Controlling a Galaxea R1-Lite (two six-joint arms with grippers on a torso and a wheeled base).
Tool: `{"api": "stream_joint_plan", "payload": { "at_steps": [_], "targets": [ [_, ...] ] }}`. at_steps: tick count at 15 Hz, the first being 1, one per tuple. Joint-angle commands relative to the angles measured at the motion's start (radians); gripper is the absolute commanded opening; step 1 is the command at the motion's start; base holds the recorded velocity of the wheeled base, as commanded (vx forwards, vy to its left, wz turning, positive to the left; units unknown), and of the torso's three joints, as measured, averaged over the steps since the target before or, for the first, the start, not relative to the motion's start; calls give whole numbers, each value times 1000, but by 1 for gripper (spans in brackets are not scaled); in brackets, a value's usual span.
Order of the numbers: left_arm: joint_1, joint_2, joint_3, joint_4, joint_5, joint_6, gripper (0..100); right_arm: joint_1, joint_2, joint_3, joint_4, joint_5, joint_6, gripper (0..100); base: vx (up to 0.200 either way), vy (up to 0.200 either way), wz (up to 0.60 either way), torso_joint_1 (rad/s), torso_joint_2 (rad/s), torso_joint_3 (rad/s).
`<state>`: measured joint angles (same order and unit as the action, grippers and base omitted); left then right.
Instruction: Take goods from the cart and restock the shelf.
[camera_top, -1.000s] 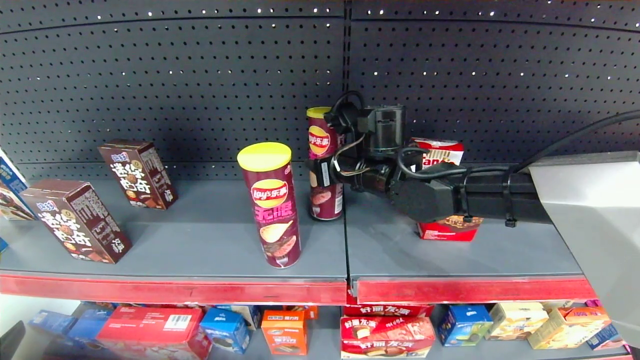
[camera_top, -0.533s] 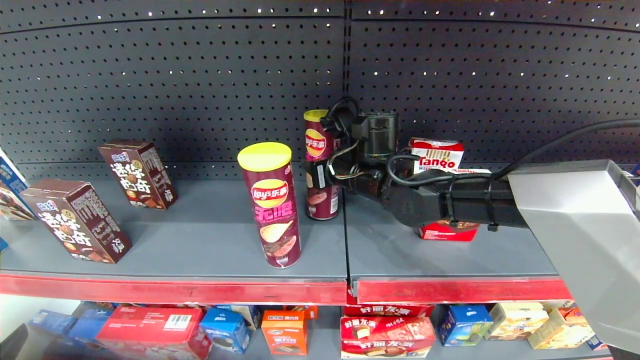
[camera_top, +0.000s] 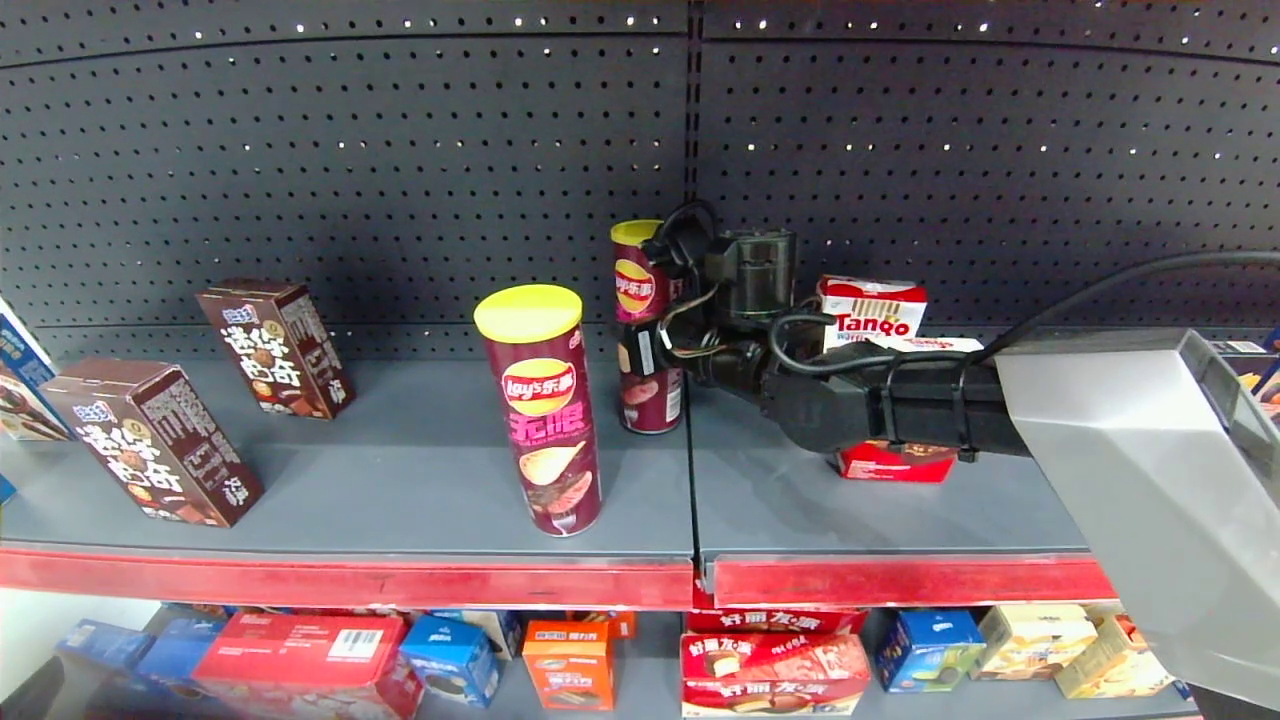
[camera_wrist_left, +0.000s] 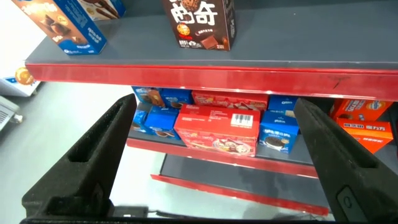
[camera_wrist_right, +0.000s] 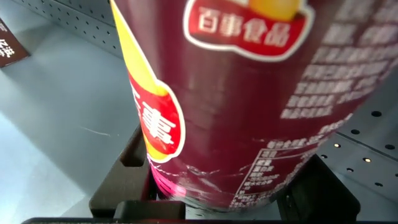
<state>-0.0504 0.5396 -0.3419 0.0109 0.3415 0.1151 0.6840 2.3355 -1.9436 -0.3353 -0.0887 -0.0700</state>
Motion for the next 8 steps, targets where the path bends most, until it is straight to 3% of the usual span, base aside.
{"api": "stream_joint_plan", "payload": {
  "at_steps": [1, 8],
  "targets": [
    [0, -1, 3, 0, 1, 0, 100, 0, 1, 0, 2, 0, -1, 0, 0, 0, 0, 0, 0, 0],
    [0, -1, 4, 0, 1, 0, 100, 0, -1, 2, 6, -2, -1, 0, 0, 0, 0, 0, 0, 0]
  ]
}}
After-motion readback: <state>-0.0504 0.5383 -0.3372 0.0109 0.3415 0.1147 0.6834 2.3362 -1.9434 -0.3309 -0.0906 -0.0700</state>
